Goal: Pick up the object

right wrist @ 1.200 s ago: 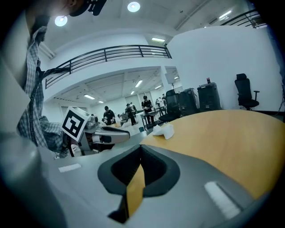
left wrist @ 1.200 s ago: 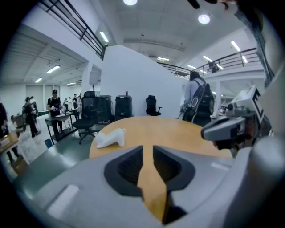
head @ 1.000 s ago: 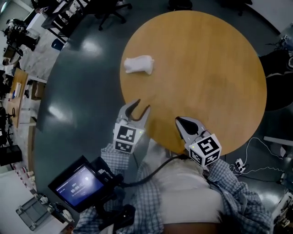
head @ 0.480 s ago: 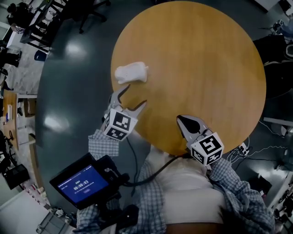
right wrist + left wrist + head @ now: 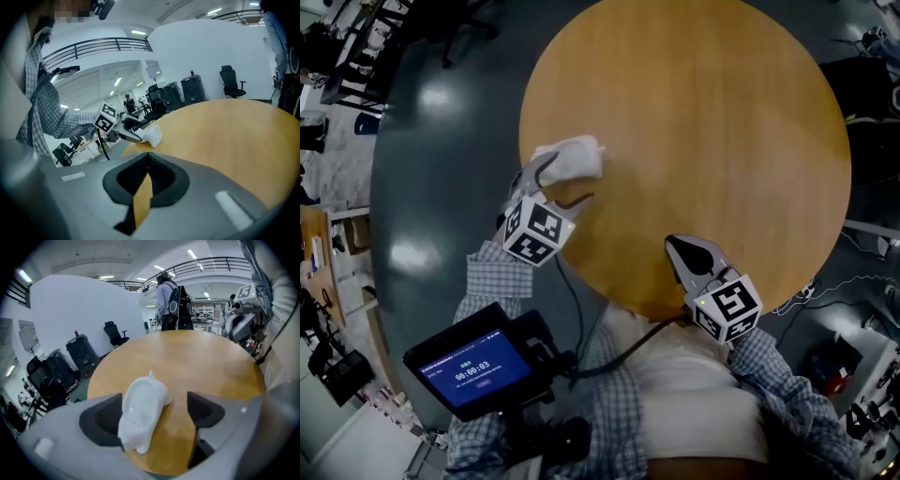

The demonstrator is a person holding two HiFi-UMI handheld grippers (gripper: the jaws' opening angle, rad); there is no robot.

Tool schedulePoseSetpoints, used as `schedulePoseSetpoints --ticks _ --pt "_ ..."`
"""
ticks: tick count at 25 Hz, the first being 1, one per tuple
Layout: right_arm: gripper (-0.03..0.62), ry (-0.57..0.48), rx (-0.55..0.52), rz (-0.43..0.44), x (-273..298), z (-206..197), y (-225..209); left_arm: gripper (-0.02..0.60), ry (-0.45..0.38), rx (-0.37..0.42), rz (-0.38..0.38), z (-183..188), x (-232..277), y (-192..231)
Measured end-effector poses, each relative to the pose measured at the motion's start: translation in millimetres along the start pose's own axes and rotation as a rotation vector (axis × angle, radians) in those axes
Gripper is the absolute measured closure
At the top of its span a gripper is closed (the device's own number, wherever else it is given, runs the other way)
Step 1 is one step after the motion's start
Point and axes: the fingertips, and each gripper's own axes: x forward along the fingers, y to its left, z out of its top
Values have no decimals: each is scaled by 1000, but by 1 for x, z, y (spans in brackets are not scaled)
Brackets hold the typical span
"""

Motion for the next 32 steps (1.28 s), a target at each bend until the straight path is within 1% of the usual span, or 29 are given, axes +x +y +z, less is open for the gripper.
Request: schedulePoseSetpoints --ticks 3,7,10,13,17,20,23,25,28,32 --pt "589 1 21 -21 4 3 -2 150 38 23 -54 -9 9 8" --pt "589 5 46 -48 0 0 -8 150 89 109 -91 -11 18 15" --pt "589 10 88 -73 1 -3 -18 150 134 152 -139 -18 31 19" --pt "589 11 114 -90 7 -3 -24 149 164 159 -205 -25 40 24" --pt "589 19 124 -98 4 -4 -24 147 202 181 -291 -26 43 16" --pt "589 15 132 -110 0 -2 -25 136 222 185 -344 -26 44 10" --pt "589 9 150 -128 -2 -6 -35 123 225 189 -385 -28 55 4" --pt "589 8 156 -133 -4 -8 -39 114 230 215 -397 -31 61 -1" --pt "589 3 160 -139 -8 -7 -42 110 245 264 -383 -33 63 -4" --pt "589 -7 163 -135 -10 -8 -43 114 261 292 -370 -36 65 -5"
